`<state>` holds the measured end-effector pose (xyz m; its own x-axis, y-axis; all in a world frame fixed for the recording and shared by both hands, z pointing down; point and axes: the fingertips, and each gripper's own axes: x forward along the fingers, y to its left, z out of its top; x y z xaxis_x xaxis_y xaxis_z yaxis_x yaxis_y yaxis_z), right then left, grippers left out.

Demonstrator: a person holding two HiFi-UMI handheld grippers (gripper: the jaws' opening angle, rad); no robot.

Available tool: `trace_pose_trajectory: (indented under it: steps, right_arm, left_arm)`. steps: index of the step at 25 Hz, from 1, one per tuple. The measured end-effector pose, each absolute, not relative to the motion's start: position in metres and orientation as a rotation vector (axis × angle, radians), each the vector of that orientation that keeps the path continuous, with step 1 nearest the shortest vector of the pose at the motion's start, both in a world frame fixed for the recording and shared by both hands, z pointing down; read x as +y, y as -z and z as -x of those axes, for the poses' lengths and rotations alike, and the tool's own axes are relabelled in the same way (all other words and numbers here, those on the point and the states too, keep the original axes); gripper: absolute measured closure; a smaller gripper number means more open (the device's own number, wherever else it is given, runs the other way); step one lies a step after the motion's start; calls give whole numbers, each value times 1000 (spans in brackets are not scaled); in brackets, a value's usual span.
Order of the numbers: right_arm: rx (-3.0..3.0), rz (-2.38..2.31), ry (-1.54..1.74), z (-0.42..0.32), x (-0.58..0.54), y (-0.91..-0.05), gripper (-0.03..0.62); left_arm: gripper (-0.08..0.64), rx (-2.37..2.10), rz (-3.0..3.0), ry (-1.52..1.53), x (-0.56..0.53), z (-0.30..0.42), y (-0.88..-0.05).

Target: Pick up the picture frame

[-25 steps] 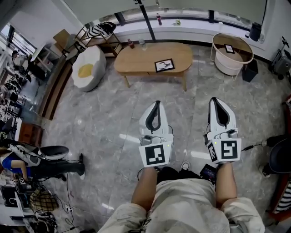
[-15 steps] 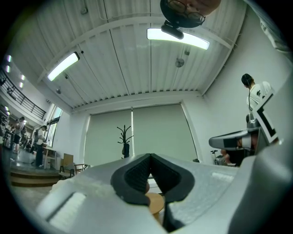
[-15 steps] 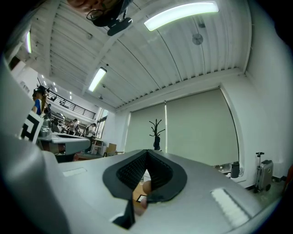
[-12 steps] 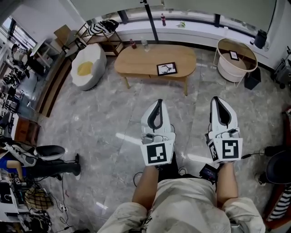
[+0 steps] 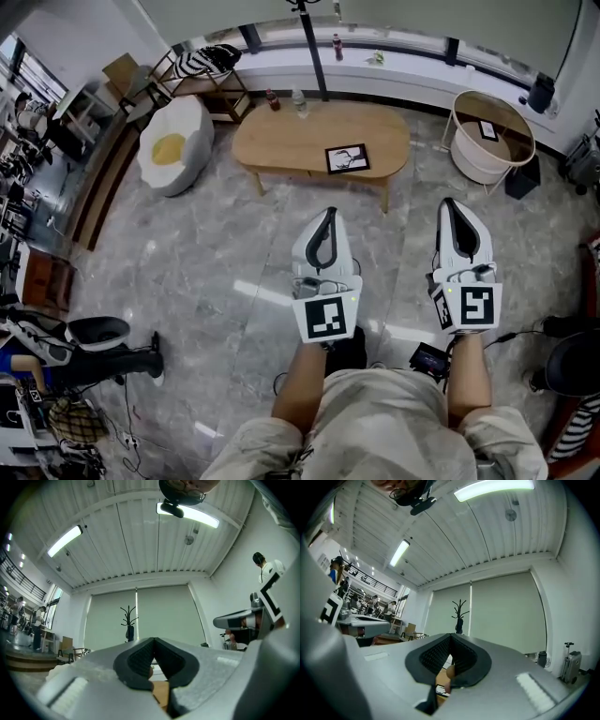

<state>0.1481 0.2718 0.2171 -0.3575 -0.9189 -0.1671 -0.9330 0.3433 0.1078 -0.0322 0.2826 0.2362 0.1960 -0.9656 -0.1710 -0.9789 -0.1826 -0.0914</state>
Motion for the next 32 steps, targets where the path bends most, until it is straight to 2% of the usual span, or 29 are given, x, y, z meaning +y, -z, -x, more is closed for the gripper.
trace_pose_trajectory:
  steps: [17, 32]
  right_arm:
    - [2563, 1789, -273, -60, 135, -227, 591]
    - [2521, 1779, -248, -29, 67, -230, 591]
  left_arm:
    - [555, 1956, 2287, -141, 155, 135, -245]
    - [555, 1932, 2271, -122, 89, 170, -237]
